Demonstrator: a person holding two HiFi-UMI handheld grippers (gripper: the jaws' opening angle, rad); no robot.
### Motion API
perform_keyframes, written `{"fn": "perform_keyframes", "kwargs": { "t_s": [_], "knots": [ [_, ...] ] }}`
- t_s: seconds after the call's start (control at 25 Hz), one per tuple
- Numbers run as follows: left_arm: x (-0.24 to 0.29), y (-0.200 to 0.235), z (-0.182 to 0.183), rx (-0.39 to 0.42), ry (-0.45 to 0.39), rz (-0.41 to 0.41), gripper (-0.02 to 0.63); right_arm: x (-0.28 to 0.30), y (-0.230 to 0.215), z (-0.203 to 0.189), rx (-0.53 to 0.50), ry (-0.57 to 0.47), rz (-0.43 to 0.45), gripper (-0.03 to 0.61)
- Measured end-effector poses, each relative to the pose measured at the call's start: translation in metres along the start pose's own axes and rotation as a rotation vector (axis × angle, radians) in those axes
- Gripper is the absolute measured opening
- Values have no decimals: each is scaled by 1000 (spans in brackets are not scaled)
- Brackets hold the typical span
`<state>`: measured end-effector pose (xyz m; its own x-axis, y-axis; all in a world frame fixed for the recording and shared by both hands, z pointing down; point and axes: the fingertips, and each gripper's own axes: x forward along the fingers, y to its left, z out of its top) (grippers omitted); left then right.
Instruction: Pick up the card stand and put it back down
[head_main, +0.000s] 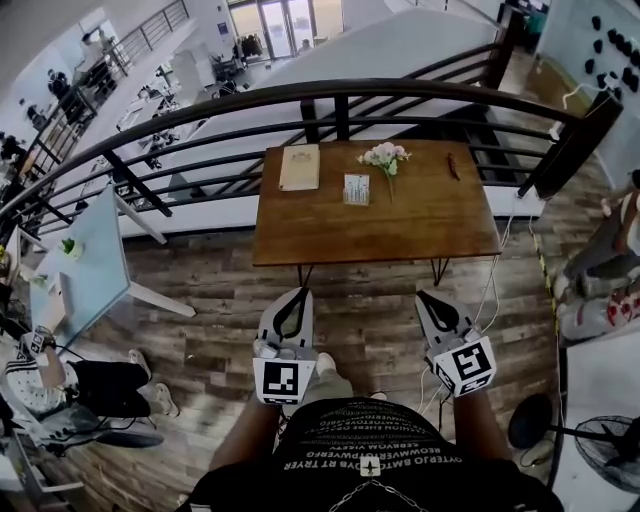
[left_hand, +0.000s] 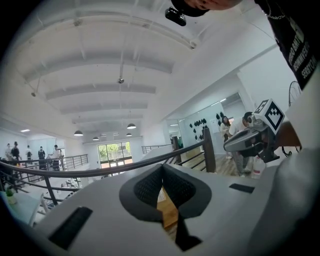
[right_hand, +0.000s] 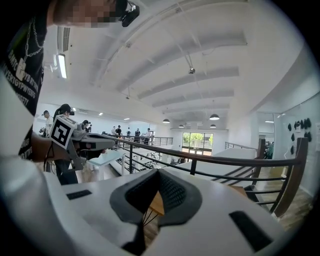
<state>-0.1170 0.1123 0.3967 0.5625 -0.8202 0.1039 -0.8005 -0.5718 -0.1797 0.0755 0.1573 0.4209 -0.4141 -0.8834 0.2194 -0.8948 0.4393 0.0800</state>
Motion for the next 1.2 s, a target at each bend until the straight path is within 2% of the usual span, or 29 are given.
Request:
{"fn": "perform_keyframes", "kwargs": {
  "t_s": [0.56, 1.2],
  "knots": [
    [52, 63, -16, -5, 27, -34, 23, 82, -3, 12, 16, 31, -9, 15],
    [79, 127, -30, -22, -8, -96, 23, 144, 13, 35, -12, 41, -79, 15]
  ]
}}
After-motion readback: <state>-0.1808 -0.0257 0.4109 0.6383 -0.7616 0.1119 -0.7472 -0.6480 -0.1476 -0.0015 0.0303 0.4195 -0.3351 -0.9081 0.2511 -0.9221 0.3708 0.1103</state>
